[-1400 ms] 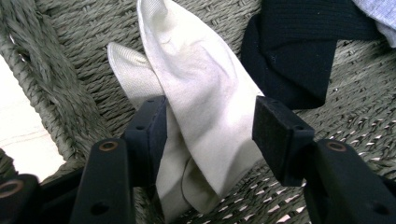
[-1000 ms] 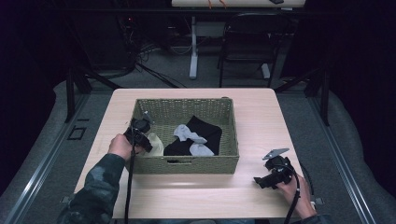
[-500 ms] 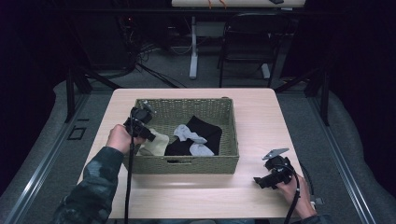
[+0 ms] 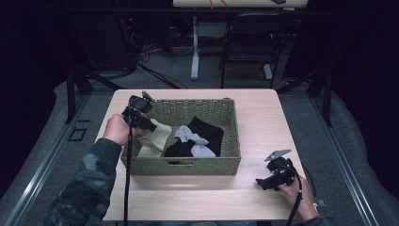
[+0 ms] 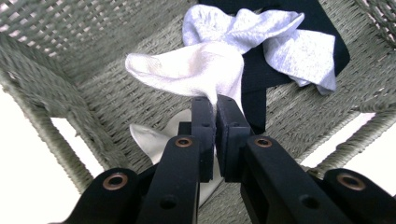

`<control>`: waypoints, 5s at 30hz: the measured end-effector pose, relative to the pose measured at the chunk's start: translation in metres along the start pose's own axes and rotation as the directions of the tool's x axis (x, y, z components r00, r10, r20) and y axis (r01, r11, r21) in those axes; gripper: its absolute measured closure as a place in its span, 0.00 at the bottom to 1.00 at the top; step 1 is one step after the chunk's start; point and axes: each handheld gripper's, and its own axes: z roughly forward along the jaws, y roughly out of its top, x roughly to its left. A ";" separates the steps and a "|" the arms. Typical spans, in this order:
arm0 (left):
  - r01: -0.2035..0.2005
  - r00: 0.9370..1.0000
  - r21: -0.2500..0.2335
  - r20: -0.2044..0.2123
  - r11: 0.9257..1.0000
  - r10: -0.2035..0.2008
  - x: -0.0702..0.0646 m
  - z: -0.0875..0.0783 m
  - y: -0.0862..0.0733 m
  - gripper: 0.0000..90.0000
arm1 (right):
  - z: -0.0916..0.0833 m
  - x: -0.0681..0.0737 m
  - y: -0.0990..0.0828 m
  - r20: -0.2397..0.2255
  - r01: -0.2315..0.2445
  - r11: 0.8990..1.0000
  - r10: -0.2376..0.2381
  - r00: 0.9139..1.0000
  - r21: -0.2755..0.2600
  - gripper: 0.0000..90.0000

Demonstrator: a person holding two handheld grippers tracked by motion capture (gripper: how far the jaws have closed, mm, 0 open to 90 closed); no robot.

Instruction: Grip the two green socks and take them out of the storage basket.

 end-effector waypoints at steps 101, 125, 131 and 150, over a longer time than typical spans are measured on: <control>0.303 0.932 -0.071 -0.187 0.950 -0.311 0.117 -0.056 -0.091 0.97 | 0.001 0.001 0.000 0.017 0.005 1.000 -0.006 1.000 0.011 0.03; 0.374 0.915 -0.006 -0.157 0.927 -0.370 0.134 0.005 -0.111 0.97 | 0.001 0.001 0.000 0.018 0.005 1.000 -0.005 1.000 0.012 0.03; 0.396 0.909 0.026 -0.154 0.918 -0.388 0.138 0.023 -0.118 0.97 | 0.001 0.001 0.000 0.017 0.005 1.000 -0.005 1.000 0.012 0.03; 0.463 0.883 0.056 -0.121 0.885 -0.454 0.149 0.058 -0.133 0.92 | 0.001 0.001 0.000 0.011 0.001 1.000 -0.001 1.000 0.006 0.03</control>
